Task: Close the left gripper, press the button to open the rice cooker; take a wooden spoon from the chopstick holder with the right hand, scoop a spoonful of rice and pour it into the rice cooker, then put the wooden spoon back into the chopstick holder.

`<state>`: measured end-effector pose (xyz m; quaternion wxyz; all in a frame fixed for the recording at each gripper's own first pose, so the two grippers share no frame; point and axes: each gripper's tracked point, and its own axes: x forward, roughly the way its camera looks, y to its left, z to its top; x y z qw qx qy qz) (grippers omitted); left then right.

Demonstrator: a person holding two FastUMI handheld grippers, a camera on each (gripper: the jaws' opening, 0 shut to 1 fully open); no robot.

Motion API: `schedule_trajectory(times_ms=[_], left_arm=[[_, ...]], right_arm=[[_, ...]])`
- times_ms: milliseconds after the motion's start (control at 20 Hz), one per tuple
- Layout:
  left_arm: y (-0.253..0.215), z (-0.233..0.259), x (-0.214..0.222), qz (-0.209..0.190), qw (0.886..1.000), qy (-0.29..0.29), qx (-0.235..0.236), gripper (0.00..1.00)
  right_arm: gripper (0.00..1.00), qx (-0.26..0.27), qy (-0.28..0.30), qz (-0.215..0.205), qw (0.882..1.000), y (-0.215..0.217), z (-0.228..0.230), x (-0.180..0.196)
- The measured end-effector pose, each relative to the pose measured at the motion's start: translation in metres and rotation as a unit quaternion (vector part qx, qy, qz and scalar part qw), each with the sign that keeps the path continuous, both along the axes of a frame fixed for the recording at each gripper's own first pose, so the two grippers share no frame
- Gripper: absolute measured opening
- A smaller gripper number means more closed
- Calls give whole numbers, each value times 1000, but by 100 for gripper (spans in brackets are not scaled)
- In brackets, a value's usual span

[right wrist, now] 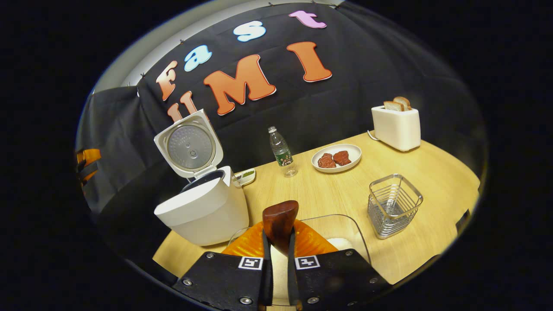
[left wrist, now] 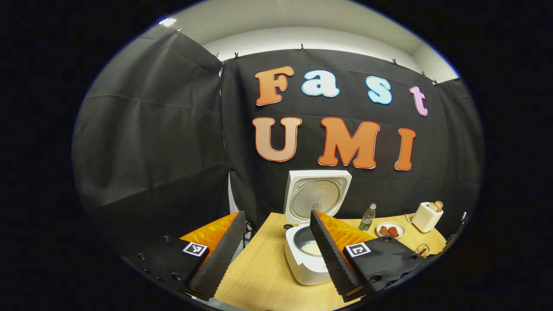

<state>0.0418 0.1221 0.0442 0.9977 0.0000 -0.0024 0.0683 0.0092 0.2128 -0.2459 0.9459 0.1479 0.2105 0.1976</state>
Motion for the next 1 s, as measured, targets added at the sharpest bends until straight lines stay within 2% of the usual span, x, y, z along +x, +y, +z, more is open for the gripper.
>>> schedule_trajectory(times_ms=[350,550,750,1000], left_arm=[[-2,1,3,-5,1000,-1,-3,100],[-4,-1,4,-6,1000,1,-7,100],[-2,-4,2,-7,1000,3,-12,100],[-3,3,-1,-8,1000,-8,-7,100]], right_arm=[[13,91,69,-55,992,-6,-8,13],[13,156,104,-61,980,1,-8,6],[13,176,119,-67,975,0,-12,7],[13,226,173,-97,954,-19,-15,10]])
